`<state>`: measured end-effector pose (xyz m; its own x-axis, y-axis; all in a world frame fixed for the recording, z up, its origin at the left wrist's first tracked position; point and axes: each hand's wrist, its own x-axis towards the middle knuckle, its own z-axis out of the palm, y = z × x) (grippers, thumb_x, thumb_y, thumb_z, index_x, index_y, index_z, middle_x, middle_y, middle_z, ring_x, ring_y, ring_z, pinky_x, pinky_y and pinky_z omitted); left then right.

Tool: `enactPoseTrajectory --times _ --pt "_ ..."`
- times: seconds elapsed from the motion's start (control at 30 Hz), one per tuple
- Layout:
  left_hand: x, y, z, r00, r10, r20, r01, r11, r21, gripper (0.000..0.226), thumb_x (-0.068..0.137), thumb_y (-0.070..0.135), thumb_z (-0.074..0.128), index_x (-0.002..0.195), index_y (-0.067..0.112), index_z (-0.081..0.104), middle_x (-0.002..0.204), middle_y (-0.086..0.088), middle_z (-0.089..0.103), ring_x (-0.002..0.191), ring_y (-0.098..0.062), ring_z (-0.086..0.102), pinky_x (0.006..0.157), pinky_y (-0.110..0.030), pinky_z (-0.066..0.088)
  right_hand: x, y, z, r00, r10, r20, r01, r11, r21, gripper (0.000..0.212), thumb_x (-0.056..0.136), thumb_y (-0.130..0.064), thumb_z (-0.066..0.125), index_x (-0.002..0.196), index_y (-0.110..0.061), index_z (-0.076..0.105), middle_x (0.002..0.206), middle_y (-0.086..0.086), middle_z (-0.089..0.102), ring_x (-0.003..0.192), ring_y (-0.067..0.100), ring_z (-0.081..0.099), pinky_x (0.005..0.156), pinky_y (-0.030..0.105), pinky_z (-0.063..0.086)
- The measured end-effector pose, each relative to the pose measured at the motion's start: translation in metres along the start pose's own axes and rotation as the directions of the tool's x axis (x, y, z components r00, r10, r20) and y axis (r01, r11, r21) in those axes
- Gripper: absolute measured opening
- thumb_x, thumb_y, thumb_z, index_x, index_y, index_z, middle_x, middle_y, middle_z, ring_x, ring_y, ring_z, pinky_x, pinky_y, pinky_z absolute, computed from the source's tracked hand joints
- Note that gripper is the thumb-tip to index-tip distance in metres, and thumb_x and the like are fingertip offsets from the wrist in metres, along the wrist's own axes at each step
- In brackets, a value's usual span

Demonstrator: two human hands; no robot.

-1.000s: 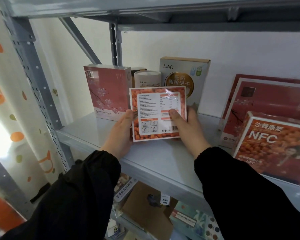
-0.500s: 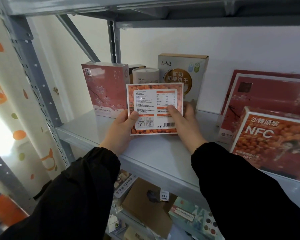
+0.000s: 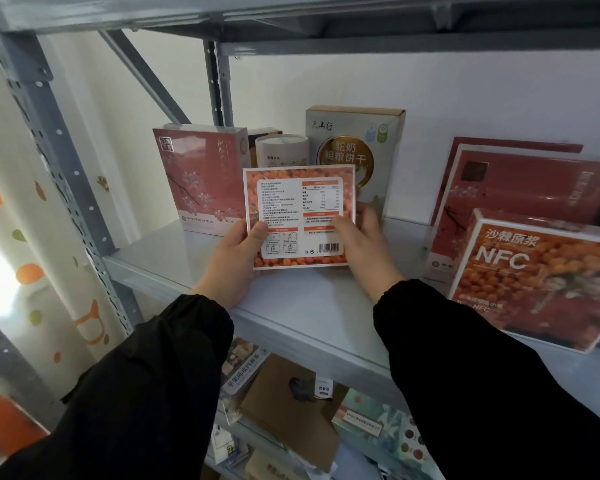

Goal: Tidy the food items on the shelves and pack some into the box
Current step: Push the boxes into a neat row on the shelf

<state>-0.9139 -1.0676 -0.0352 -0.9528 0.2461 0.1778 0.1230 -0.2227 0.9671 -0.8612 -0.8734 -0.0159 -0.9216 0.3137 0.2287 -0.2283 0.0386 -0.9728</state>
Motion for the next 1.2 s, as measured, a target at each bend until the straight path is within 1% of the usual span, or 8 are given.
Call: enactPoseTrajectory --times 0.13,0.33,0.47,0.57,0.67,0.8,0.97,1.2 --pt "0.002 -0.002 -0.001 1.0 -0.008 0.006 0.008 1.0 0.024 0.017 0.107 0.024 0.055 0.121 0.024 0.064 0.115 0.004 0.078 0.106 -0.021 0.075 0.089 -0.048 0.061 0.0 -0.001 -0.001 1.0 0.014 0.017 -0.015 0.999 0.035 0.017 0.104 -0.03 0.062 0.117 -0.035 0.052 0.116 -0.006 0.075 0.094 0.011 0.077 0.08 0.03 0.064" --pt "0.006 -0.005 -0.004 1.0 0.002 0.002 -0.002 1.0 -0.016 0.021 0.107 0.018 0.055 0.126 0.021 0.063 0.12 0.0 0.077 0.109 -0.025 0.075 0.081 -0.042 0.063 -0.001 -0.002 0.001 0.991 -0.086 0.105 0.078 0.994 0.081 0.028 0.097 -0.018 0.071 0.117 -0.029 0.054 0.113 -0.005 0.077 0.1 0.019 0.077 0.082 0.039 0.064" --pt "0.01 -0.008 -0.007 1.0 -0.001 0.012 0.002 0.998 -0.06 0.024 0.106 0.016 0.056 0.13 0.015 0.059 0.12 -0.005 0.076 0.111 -0.03 0.073 0.085 -0.047 0.061 -0.002 -0.004 0.003 0.973 -0.092 0.213 0.048 0.977 0.206 0.039 0.081 -0.036 0.076 0.116 -0.026 0.061 0.112 -0.002 0.079 0.103 0.025 0.077 0.083 0.041 0.064" --pt "0.01 -0.008 -0.009 0.997 0.03 0.076 -0.023 0.996 -0.086 0.044 0.097 0.018 0.07 0.136 0.008 0.052 0.126 -0.01 0.073 0.113 -0.033 0.072 0.084 -0.045 0.062 0.001 -0.002 0.006 0.957 -0.046 0.285 -0.042 0.955 0.295 0.05 0.065 -0.048 0.088 0.107 -0.025 0.074 0.11 0.009 0.079 0.096 0.026 0.077 0.083 0.043 0.065" --pt "0.01 -0.007 -0.009 0.995 0.05 0.089 -0.038 0.991 -0.125 0.055 0.089 0.021 0.072 0.137 0.005 0.05 0.125 -0.013 0.073 0.111 -0.033 0.073 0.081 -0.041 0.063 0.003 0.001 0.007 0.934 0.015 0.356 -0.146 0.928 0.342 0.075 0.067 -0.05 0.092 0.126 -0.01 0.069 0.123 0.022 0.072 0.104 0.032 0.074 0.088 0.048 0.063" --pt "0.011 -0.009 -0.008 0.998 0.031 0.062 -0.023 0.992 -0.124 0.061 0.084 0.025 0.07 0.139 0.007 0.051 0.121 -0.009 0.072 0.108 -0.029 0.074 0.083 -0.044 0.063 0.002 -0.001 0.005 0.92 0.025 0.39 -0.192 0.899 0.395 0.022 0.087 -0.024 0.068 0.103 -0.021 0.083 0.109 0.013 0.079 0.094 0.025 0.077 0.076 0.041 0.066" --pt "0.015 -0.01 -0.009 0.996 0.015 0.086 -0.005 0.993 -0.116 0.056 0.093 0.028 0.068 0.143 0.008 0.054 0.135 -0.019 0.065 0.112 -0.032 0.072 0.086 -0.046 0.061 0.001 0.0 0.009 0.91 -0.011 0.414 -0.152 0.921 0.359 0.03 0.067 -0.03 0.078 0.096 -0.032 0.085 0.105 0.005 0.08 0.093 0.021 0.076 0.08 0.042 0.065" --pt "0.013 -0.006 -0.006 0.992 -0.007 0.129 0.016 0.997 -0.07 0.035 0.103 0.021 0.06 0.138 0.013 0.059 0.129 -0.011 0.071 0.113 -0.028 0.072 0.08 -0.037 0.062 0.002 0.005 0.008 0.928 -0.022 0.373 -0.103 0.945 0.312 0.028 0.081 -0.021 0.072 0.107 -0.03 0.08 0.114 0.003 0.078 0.1 0.022 0.076 0.073 0.038 0.065"
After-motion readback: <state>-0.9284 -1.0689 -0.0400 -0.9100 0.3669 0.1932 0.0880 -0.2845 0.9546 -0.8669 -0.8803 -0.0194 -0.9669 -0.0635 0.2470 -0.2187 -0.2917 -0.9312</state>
